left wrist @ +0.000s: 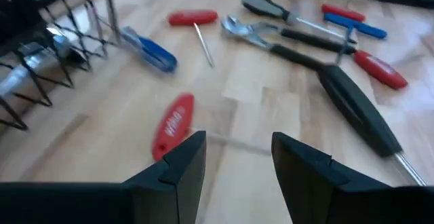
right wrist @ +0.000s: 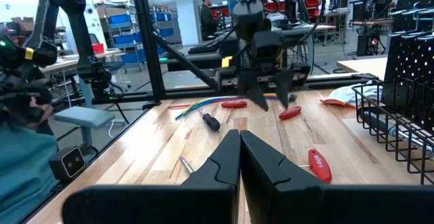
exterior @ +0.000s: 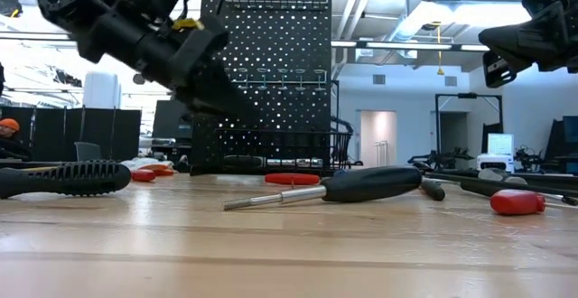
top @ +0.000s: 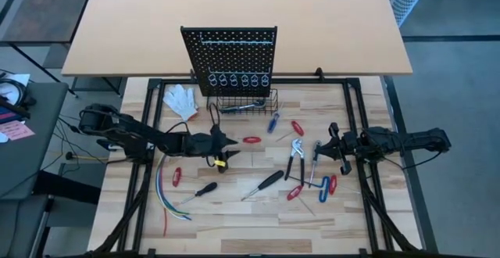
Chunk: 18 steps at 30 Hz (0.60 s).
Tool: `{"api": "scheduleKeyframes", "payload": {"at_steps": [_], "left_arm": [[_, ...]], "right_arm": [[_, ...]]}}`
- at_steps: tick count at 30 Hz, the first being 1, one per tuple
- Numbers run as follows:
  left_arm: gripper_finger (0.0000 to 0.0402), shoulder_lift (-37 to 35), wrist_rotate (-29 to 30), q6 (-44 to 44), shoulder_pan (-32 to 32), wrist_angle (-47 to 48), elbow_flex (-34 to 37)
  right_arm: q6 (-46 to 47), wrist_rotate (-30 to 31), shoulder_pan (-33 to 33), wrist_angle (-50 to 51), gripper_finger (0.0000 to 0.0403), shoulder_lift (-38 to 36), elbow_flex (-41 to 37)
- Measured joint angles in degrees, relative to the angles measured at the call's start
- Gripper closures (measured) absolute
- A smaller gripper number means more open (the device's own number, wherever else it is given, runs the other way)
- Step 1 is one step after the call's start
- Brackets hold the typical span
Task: Hang tools onto peg board
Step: Put the slip joint plier into the black wire basket on the black pegboard
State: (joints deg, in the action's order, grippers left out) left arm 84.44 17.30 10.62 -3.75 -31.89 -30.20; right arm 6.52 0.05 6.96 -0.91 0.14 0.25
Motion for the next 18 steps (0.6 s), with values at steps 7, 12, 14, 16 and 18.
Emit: {"api": "scheduleKeyframes", "payload": {"at_steps": [7, 12, 14, 16, 18], "left_arm": [[0.0239, -0.02, 4.31, 4.54, 3.89, -0.24, -3.95], [0.0239, -0.02, 4.48, 7.46, 4.26, -3.97, -4.07], [0.0239, -0.02, 4.61, 5.82, 2.57, -7.14, -4.08], [0.0239, -0.02, 4.53, 3.98, 0.13, -10.36, -4.16], [0.0239, 0.04, 7.26, 1.74, -2.93, -11.52, -4.98]], "right_arm": [[0.0, 0.0, 0.0, 0.02, 0.0385, 0.0, 0.02], [0.0, 0.0, 0.02, 0.02, 0.0385, 0.0, 0.0], [0.0, 0.0, 0.01, 0.02, 0.0385, 0.01, 0.01], [-0.01, 0.0, 0.02, 0.01, 0.0385, 0.01, 0.01], [0.0, 0.0, 0.02, 0.02, 0.0385, 0.02, 0.0]]}}
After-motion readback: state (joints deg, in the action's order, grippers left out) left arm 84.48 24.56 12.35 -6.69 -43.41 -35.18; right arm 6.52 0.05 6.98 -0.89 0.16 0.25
